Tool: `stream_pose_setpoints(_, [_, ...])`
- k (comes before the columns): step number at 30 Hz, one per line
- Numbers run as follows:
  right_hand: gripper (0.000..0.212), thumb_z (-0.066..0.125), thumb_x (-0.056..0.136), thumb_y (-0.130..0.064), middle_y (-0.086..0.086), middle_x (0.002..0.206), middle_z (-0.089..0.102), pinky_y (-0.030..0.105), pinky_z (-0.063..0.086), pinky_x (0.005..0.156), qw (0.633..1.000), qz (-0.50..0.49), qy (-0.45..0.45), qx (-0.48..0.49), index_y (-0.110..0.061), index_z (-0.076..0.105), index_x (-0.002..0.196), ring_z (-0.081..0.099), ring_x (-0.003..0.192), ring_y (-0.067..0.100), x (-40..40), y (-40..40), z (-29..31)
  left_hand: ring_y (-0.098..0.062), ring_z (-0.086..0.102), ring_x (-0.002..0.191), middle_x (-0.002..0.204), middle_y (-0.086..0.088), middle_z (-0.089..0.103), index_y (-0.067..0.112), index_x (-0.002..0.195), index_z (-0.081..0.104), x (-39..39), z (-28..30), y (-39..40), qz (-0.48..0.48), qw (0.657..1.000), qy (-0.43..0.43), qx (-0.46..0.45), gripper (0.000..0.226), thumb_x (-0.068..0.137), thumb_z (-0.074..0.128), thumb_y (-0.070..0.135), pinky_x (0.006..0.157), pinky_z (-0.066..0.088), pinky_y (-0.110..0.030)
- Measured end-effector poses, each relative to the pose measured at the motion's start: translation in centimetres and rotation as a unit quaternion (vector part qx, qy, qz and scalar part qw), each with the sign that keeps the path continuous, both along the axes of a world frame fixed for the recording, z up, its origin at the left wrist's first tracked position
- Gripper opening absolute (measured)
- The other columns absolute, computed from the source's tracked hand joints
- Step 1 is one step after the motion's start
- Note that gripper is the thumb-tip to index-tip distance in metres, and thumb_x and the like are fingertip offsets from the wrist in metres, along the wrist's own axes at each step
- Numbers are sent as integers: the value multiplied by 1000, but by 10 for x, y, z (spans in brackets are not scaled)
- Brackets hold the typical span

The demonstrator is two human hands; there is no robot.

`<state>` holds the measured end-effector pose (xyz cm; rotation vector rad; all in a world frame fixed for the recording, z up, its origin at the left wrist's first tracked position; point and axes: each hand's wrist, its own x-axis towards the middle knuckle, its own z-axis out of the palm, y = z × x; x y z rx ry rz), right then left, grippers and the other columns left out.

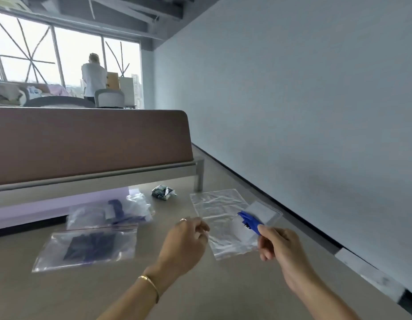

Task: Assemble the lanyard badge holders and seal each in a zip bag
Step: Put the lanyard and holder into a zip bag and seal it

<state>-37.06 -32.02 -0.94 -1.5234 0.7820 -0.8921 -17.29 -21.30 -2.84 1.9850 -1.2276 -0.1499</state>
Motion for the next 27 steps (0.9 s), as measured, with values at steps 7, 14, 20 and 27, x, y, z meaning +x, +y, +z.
stream_pose_setpoints(7, [46,56,97,-14,10,42,41,27,42,46,996,-57,24,71,-2,59,53,44,39,21,-34,-23,-21,-13,49,123,128,11,55,36,126,55,-34,-21,-37,-55,980,-163,99,50,81,62,57,100,41,-29])
stream_pose_setpoints(14, [43,58,93,-12,10,42,39,27,43,45,988,-20,35,147,-2,58,51,37,45,22,-47,-23,-27,-20,65,99,109,9,68,34,105,68,-35,-28,-50,-5,986,-154,68,21,92,57,45,79,47,-29])
stream_pose_setpoints(20, [42,55,93,-9,6,40,39,30,40,45,983,31,36,177,-1,52,52,31,45,21,-48,-18,-25,-12,67,88,93,14,73,33,97,74,-32,-30,-57,23,996,-80,36,18,88,60,41,72,49,-24])
stream_pose_setpoints(27, [41,55,91,-13,5,43,30,33,36,50,971,84,36,220,-7,49,51,31,47,21,-37,-22,-25,-13,67,82,86,14,71,32,93,70,-36,-34,-59,26,993,-109,33,16,86,58,41,70,51,-27])
